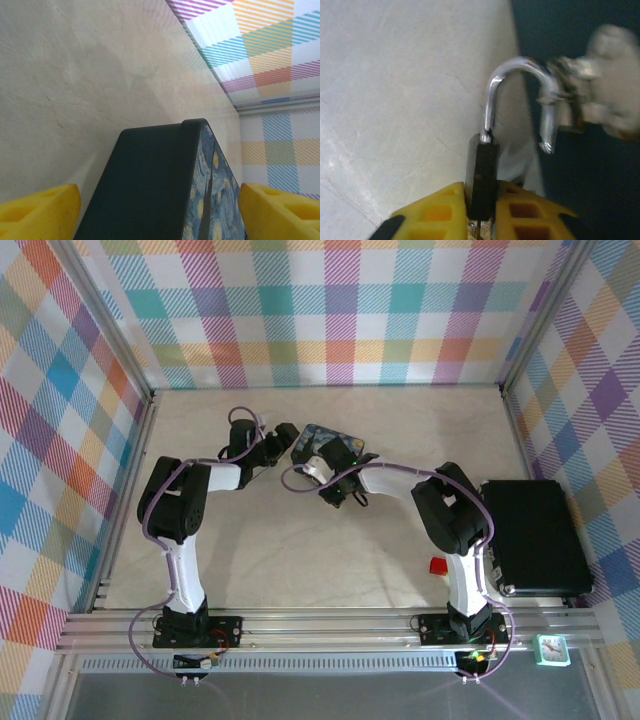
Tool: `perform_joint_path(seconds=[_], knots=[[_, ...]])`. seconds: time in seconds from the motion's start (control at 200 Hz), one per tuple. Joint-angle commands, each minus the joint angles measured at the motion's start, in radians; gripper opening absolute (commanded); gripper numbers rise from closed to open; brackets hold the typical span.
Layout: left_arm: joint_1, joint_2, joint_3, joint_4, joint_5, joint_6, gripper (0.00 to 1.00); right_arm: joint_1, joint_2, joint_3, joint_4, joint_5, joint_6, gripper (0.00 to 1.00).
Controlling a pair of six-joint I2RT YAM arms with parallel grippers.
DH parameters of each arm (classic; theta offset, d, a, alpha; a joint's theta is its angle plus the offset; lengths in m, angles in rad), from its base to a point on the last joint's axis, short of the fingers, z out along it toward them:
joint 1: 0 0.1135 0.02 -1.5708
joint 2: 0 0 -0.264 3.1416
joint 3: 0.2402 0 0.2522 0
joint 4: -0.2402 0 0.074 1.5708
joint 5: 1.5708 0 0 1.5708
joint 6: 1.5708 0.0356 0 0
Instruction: Unlock the padlock with the key
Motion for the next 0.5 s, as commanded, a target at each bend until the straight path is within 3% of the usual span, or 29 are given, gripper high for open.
perform_joint_path(seconds=[0.0,0.195,0.495], knots=[[-0.014,0.040,0.025,0.026,0.035,0.002,0.80,0.004,0.013,0.030,-0.013,0.000,-0.035,0.04],[-0.029,0.068,0.022,0.069,0.094,-0.011,0.72,-0.002,0.034,0.103,-0.047,-0.043,-0.091,0.00],[-0.071,0.056,-0.069,0.203,0.105,-0.101,0.68,-0.012,0.069,0.196,-0.085,-0.087,-0.022,0.00]])
